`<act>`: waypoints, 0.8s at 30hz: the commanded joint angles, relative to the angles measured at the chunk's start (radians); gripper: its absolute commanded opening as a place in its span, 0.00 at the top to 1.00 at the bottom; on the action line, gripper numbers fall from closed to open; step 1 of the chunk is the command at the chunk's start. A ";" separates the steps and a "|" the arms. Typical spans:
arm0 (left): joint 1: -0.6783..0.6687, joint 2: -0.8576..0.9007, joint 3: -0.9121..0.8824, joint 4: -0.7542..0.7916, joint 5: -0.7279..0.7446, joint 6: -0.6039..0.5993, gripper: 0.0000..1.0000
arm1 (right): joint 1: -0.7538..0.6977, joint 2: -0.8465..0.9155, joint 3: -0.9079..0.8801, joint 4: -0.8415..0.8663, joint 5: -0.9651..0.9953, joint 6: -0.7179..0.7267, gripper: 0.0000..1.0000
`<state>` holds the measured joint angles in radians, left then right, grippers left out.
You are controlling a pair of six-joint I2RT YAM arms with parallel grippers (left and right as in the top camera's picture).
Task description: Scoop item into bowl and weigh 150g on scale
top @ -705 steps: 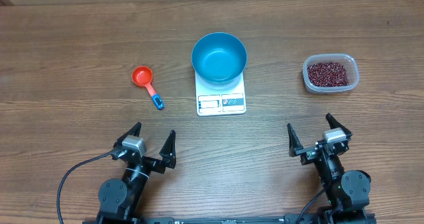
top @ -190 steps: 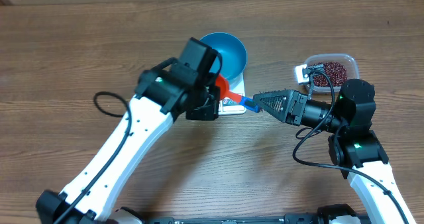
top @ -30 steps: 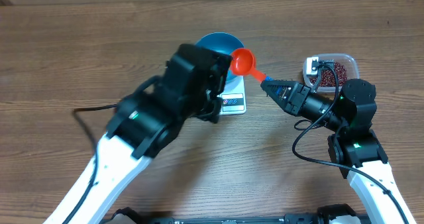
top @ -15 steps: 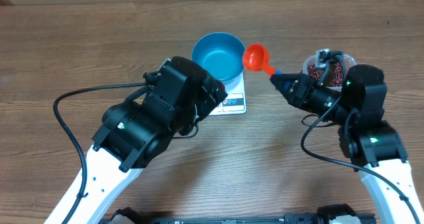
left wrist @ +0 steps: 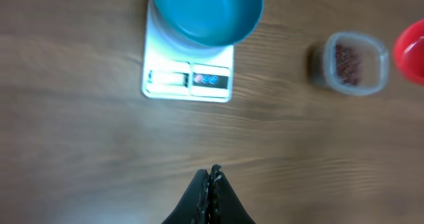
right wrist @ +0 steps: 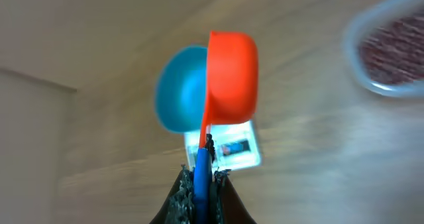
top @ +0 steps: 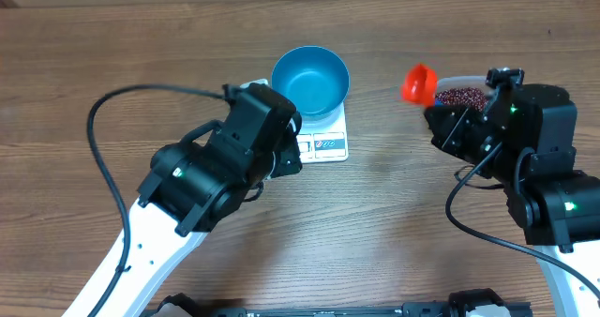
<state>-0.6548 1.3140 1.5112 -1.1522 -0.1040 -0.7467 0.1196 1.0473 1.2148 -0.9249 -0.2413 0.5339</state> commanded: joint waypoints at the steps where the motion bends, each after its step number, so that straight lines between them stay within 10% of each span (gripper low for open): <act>1: -0.007 0.037 0.012 0.002 -0.061 0.316 0.96 | 0.003 -0.007 0.028 -0.043 0.149 -0.022 0.96; 24: -0.112 0.170 -0.020 0.166 0.023 0.599 0.96 | 0.003 -0.007 0.029 -0.196 0.274 -0.093 0.96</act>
<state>-0.7055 1.4761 1.5101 -1.0115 -0.0750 -0.2054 0.1196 1.0473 1.2148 -1.1255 0.0154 0.4469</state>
